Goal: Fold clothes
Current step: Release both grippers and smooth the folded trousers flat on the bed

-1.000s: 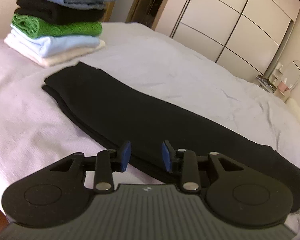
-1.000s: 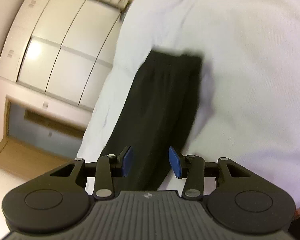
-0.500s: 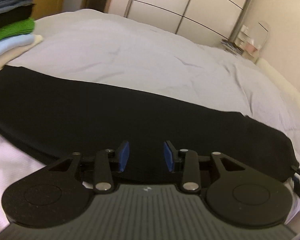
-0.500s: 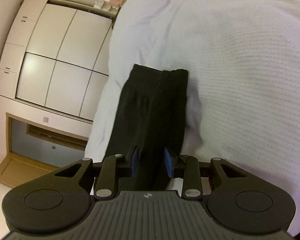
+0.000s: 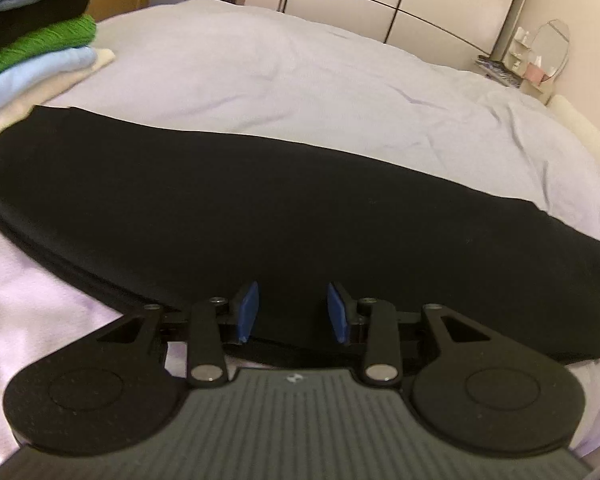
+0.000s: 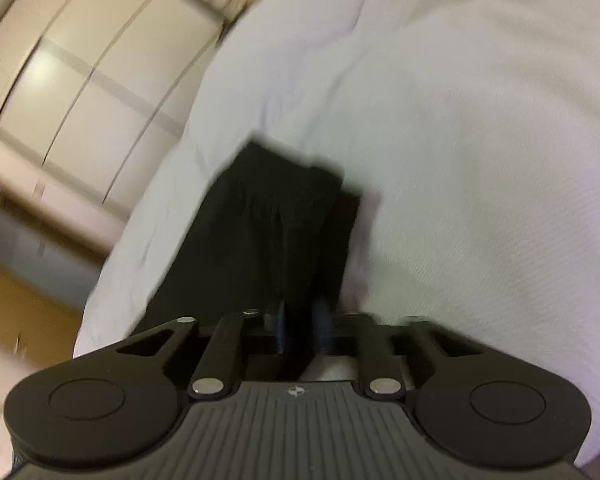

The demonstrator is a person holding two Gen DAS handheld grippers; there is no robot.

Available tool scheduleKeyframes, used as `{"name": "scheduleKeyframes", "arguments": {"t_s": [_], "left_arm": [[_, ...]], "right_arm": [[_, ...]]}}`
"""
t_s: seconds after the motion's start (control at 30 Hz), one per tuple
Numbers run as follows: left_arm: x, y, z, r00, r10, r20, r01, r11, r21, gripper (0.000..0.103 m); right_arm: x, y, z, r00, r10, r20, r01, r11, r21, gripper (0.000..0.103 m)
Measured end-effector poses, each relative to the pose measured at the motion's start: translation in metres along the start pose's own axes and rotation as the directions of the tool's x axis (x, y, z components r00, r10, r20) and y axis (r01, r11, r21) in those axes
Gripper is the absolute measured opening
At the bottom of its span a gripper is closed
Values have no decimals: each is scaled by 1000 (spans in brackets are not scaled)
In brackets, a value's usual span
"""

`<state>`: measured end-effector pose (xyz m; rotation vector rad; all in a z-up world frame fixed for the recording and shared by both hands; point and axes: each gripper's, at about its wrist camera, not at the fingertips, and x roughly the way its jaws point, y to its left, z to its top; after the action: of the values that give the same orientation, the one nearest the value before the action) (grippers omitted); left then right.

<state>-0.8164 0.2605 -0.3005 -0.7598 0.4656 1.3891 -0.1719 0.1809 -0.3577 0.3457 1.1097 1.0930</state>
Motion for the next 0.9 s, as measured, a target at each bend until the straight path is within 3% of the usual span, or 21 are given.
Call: {"name": "scheduleKeyframes", "arguments": {"t_s": [0.1, 0.2, 0.27, 0.4, 0.53, 0.6, 0.7, 0.77, 0.9], "left_arm": [[-8, 3, -3, 1000, 23, 9, -23, 1000, 5, 33], [-14, 10, -5, 998, 64, -11, -65, 998, -18, 33], [-21, 14, -4, 993, 121, -7, -121, 993, -8, 33], [-32, 27, 7, 984, 177, 27, -177, 984, -6, 36], [-23, 37, 22, 977, 203, 58, -204, 979, 3, 39], [-8, 40, 24, 969, 243, 34, -244, 969, 42, 40], [11, 40, 14, 952, 303, -29, -299, 948, 106, 40], [2, 35, 4, 952, 306, -14, -301, 945, 128, 40], [-26, 41, -12, 962, 270, -47, -268, 962, 54, 41]], "right_arm": [[-13, 12, -6, 999, -10, 46, 14, 996, -90, 31], [4, 24, -23, 990, -108, -86, 92, 980, -177, 31], [-5, 42, -43, 987, -153, -55, 133, 954, -270, 31], [-23, 92, -76, 997, -67, -45, 42, 906, -421, 31], [-4, 117, -106, 997, -34, -73, -8, 858, -514, 33], [17, 118, -117, 990, -98, -106, 26, 844, -535, 34], [17, 119, -138, 984, -151, -96, 63, 794, -605, 34], [10, 122, -145, 978, -182, -97, 80, 769, -634, 45], [-26, 134, -152, 978, -187, -89, 86, 758, -646, 49]]}}
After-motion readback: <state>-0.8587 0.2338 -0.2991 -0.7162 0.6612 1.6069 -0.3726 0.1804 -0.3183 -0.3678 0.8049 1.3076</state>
